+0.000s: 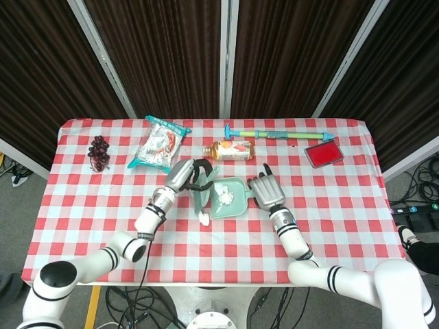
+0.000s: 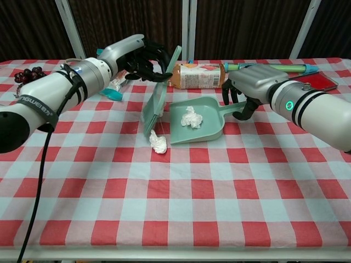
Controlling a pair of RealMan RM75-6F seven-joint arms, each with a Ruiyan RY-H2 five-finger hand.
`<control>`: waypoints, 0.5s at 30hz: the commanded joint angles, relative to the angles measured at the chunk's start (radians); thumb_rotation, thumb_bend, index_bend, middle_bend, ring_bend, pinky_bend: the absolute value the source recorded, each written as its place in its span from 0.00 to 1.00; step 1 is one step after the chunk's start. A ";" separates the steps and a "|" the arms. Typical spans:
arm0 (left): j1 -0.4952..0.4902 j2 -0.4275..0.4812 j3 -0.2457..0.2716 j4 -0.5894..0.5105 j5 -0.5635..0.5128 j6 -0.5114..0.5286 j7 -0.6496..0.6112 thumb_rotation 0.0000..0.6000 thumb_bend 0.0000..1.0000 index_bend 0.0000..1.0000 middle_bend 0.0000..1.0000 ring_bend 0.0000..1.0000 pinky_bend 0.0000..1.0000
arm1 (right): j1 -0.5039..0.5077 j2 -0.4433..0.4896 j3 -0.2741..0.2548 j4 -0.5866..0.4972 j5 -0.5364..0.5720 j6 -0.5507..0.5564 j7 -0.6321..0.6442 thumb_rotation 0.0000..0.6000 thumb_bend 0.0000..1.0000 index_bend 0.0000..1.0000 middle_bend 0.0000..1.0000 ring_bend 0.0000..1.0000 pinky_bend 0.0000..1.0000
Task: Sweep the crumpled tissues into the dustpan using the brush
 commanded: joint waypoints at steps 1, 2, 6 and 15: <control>-0.018 -0.022 0.011 0.014 0.014 -0.007 -0.042 1.00 0.48 0.53 0.58 0.74 0.96 | 0.002 -0.007 0.000 0.006 0.000 -0.001 0.000 1.00 0.36 0.62 0.56 0.29 0.08; -0.022 -0.027 0.012 0.016 0.016 -0.008 -0.054 1.00 0.48 0.53 0.58 0.73 0.96 | 0.003 -0.010 -0.001 0.009 0.000 -0.001 0.000 1.00 0.36 0.62 0.56 0.29 0.08; -0.038 -0.040 0.017 0.016 0.026 -0.015 -0.109 1.00 0.48 0.53 0.58 0.72 0.95 | 0.005 -0.018 0.001 0.020 0.001 -0.003 0.004 1.00 0.36 0.62 0.56 0.29 0.08; -0.066 -0.023 0.036 -0.050 0.070 -0.007 -0.225 1.00 0.48 0.53 0.58 0.70 0.95 | 0.004 -0.026 0.002 0.037 -0.024 -0.014 0.049 1.00 0.36 0.62 0.57 0.29 0.08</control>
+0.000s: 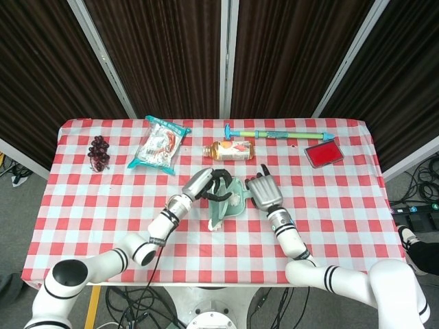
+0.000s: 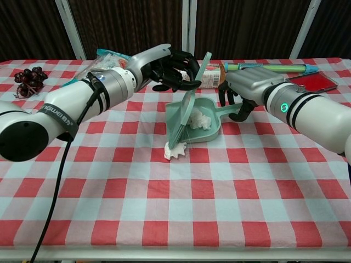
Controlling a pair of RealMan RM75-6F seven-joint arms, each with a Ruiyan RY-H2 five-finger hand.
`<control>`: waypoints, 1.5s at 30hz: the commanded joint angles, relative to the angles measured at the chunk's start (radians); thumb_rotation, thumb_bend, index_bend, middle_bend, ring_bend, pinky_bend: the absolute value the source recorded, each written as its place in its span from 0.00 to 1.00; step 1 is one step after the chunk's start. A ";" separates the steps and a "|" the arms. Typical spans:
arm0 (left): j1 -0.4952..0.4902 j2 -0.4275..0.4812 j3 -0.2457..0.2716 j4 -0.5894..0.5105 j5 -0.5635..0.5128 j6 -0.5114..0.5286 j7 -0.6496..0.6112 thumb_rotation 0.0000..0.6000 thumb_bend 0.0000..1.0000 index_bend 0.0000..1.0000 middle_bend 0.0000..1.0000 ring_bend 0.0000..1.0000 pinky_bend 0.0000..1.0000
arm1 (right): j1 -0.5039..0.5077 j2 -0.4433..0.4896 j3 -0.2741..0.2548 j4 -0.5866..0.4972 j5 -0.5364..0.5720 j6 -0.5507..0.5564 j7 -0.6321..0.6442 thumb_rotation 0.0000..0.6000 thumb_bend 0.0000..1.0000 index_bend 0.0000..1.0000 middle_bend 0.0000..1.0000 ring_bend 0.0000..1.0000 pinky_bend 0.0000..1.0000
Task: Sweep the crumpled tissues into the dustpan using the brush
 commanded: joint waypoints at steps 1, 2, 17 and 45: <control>-0.010 0.018 0.011 -0.033 0.022 0.009 -0.032 1.00 0.49 0.53 0.58 0.69 0.95 | -0.001 -0.001 -0.003 0.005 -0.016 -0.007 0.017 1.00 0.37 0.62 0.57 0.29 0.08; -0.010 0.021 0.013 -0.035 0.024 0.010 -0.032 1.00 0.50 0.53 0.58 0.69 0.94 | -0.002 0.001 -0.003 0.005 -0.022 -0.006 0.024 1.00 0.37 0.62 0.57 0.29 0.08; 0.128 0.165 0.021 -0.289 -0.044 0.133 0.137 1.00 0.52 0.53 0.58 0.69 0.94 | -0.023 0.108 -0.058 -0.008 -0.188 -0.065 0.176 1.00 0.38 0.62 0.57 0.30 0.08; 0.335 0.005 0.112 -0.413 -0.063 0.364 0.576 1.00 0.52 0.53 0.58 0.69 0.94 | -0.109 0.218 -0.166 -0.089 -0.438 0.006 0.224 1.00 0.38 0.62 0.57 0.30 0.07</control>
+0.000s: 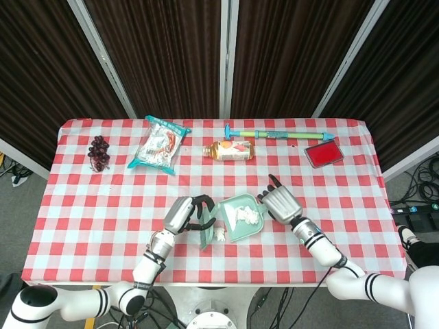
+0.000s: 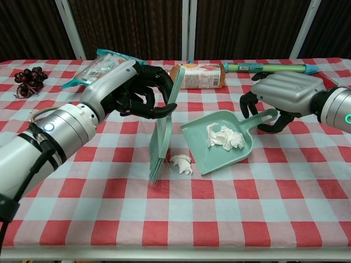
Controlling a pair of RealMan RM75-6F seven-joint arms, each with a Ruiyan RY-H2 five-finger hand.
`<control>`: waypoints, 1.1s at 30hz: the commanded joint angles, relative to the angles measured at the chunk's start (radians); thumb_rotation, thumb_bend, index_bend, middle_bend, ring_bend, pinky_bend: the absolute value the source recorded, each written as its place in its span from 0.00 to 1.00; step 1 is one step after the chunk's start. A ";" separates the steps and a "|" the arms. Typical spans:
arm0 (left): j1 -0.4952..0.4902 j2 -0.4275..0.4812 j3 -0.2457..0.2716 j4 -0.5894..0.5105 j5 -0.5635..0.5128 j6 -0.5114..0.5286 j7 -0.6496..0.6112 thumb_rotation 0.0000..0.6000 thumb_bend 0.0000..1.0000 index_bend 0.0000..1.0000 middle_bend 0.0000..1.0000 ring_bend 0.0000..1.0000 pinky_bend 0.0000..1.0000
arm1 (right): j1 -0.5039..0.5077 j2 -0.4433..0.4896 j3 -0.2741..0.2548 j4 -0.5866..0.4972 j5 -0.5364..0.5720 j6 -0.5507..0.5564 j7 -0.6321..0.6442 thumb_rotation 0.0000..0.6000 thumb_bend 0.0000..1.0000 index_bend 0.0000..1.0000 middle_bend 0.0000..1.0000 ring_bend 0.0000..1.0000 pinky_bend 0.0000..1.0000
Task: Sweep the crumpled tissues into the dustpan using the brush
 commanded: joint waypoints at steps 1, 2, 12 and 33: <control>0.005 -0.048 0.008 0.072 0.032 0.023 0.023 1.00 0.52 0.53 0.58 0.69 0.94 | -0.008 -0.017 0.004 -0.006 -0.001 0.014 -0.026 1.00 0.38 0.62 0.57 0.30 0.07; 0.005 -0.062 0.009 0.094 0.041 0.032 0.021 1.00 0.52 0.53 0.58 0.69 0.94 | -0.009 -0.023 0.005 -0.007 -0.001 0.017 -0.031 1.00 0.38 0.63 0.57 0.30 0.07; -0.027 -0.185 -0.034 0.253 0.097 0.066 -0.037 1.00 0.52 0.53 0.58 0.69 0.94 | -0.024 -0.080 0.036 -0.015 0.021 0.044 -0.056 1.00 0.38 0.63 0.57 0.30 0.07; -0.112 -0.205 -0.173 0.276 0.027 -0.048 -0.070 1.00 0.52 0.53 0.58 0.69 0.94 | -0.032 -0.242 0.113 0.069 0.067 0.061 0.059 1.00 0.38 0.65 0.58 0.31 0.07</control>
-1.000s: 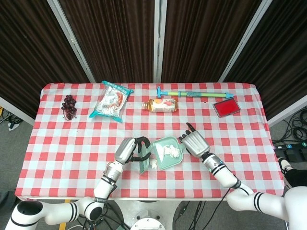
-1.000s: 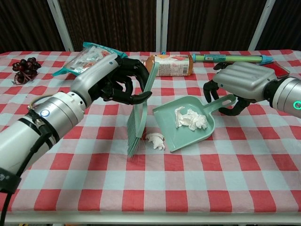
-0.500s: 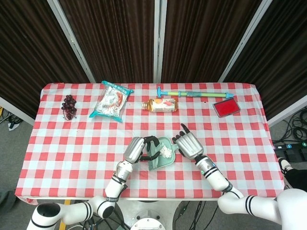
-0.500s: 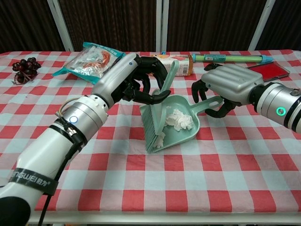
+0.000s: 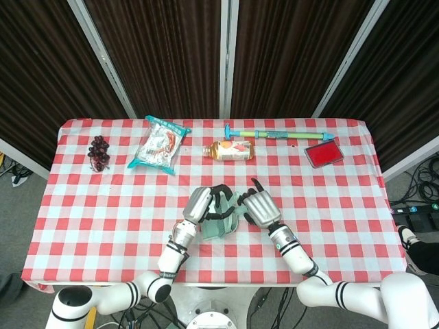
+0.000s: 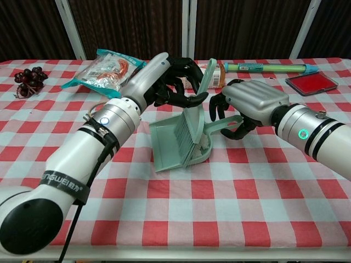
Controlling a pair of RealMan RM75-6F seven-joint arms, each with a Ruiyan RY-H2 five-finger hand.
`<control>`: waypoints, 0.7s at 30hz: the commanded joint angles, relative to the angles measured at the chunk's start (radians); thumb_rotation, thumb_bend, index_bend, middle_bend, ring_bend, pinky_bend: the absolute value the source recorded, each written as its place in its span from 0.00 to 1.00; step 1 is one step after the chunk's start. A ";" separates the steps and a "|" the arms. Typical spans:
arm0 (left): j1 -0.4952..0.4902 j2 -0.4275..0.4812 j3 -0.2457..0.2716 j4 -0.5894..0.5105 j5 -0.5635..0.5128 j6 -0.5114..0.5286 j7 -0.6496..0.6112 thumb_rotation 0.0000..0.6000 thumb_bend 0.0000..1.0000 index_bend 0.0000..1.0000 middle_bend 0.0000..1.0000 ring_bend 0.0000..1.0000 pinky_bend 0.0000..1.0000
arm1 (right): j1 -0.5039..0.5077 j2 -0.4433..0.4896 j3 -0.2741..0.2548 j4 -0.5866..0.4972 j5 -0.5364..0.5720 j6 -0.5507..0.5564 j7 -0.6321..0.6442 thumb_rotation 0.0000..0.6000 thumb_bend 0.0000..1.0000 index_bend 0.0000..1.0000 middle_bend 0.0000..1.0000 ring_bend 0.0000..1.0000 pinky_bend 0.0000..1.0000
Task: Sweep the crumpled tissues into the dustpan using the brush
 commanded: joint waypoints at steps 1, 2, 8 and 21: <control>0.007 0.024 -0.008 -0.026 -0.004 0.006 -0.003 1.00 0.52 0.53 0.58 0.69 0.94 | 0.004 -0.023 0.009 0.033 -0.010 0.000 0.038 1.00 0.38 0.65 0.58 0.31 0.07; 0.011 0.033 -0.009 -0.035 -0.003 0.011 -0.003 1.00 0.52 0.53 0.58 0.68 0.94 | 0.004 -0.027 0.011 0.043 -0.013 0.000 0.048 1.00 0.38 0.65 0.58 0.31 0.07; 0.042 0.110 0.005 -0.097 0.011 0.038 0.013 1.00 0.52 0.53 0.58 0.68 0.94 | 0.005 -0.043 0.023 0.100 -0.021 -0.005 0.106 1.00 0.38 0.65 0.58 0.31 0.07; 0.115 0.325 0.083 -0.193 0.067 0.079 0.114 1.00 0.52 0.53 0.58 0.68 0.94 | 0.023 -0.068 0.056 0.149 0.001 -0.032 0.128 1.00 0.36 0.55 0.54 0.27 0.07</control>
